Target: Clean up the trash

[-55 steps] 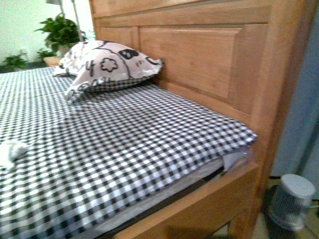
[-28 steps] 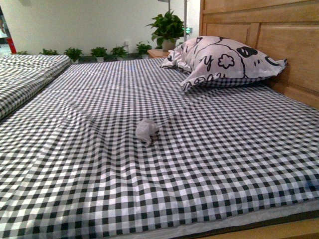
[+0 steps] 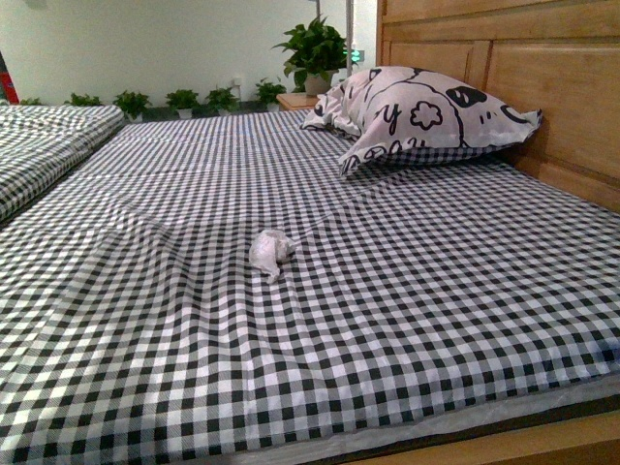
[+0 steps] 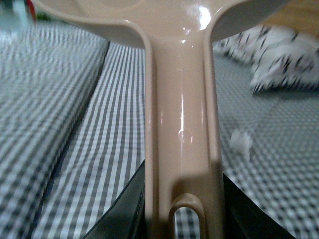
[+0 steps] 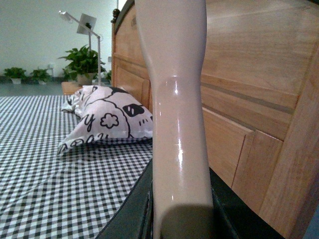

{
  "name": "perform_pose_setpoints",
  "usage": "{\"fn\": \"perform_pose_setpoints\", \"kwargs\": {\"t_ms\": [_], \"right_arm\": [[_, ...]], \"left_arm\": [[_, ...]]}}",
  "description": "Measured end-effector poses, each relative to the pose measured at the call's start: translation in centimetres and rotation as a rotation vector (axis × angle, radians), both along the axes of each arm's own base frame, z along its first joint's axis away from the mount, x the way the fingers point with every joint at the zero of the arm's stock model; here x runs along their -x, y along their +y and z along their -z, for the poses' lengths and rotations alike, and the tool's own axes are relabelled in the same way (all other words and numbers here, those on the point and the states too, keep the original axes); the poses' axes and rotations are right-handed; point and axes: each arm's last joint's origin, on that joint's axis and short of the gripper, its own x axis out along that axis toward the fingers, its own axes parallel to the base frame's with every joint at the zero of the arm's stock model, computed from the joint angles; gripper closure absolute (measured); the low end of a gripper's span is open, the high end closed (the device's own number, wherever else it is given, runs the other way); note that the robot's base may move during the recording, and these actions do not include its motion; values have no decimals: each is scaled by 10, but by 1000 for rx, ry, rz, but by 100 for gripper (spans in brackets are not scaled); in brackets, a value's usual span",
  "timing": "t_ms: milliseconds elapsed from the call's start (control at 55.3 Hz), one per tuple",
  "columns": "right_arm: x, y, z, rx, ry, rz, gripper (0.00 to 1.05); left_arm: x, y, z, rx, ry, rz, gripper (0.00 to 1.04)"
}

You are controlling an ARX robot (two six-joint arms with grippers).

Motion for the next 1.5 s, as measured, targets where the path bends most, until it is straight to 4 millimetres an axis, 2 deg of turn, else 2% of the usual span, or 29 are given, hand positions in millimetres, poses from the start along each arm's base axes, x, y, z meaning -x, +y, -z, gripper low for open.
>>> {"fn": "perform_pose_setpoints", "kwargs": {"t_ms": [72,163,470,705,1013,1356,1501], "right_arm": [[0,0,0,0,1,3,84],[0,0,0,0,0,0,84],[0,0,0,0,0,0,84],[0,0,0,0,0,0,84],[0,0,0,0,0,1,84],[0,0,0,0,0,0,84],[0,0,0,0,0,0,84]], "left_arm": [[-15,1,14,-3,105,64,78],[-35,2,25,-65,153,135,78],[-98,2,41,-373,230,317,78],[-131,-3,54,-498,308,441,78],[-139,-4,73,-528,369,534,78],[-129,-1,94,-542,440,605,78],[-129,1,95,-545,444,609,78]]}}
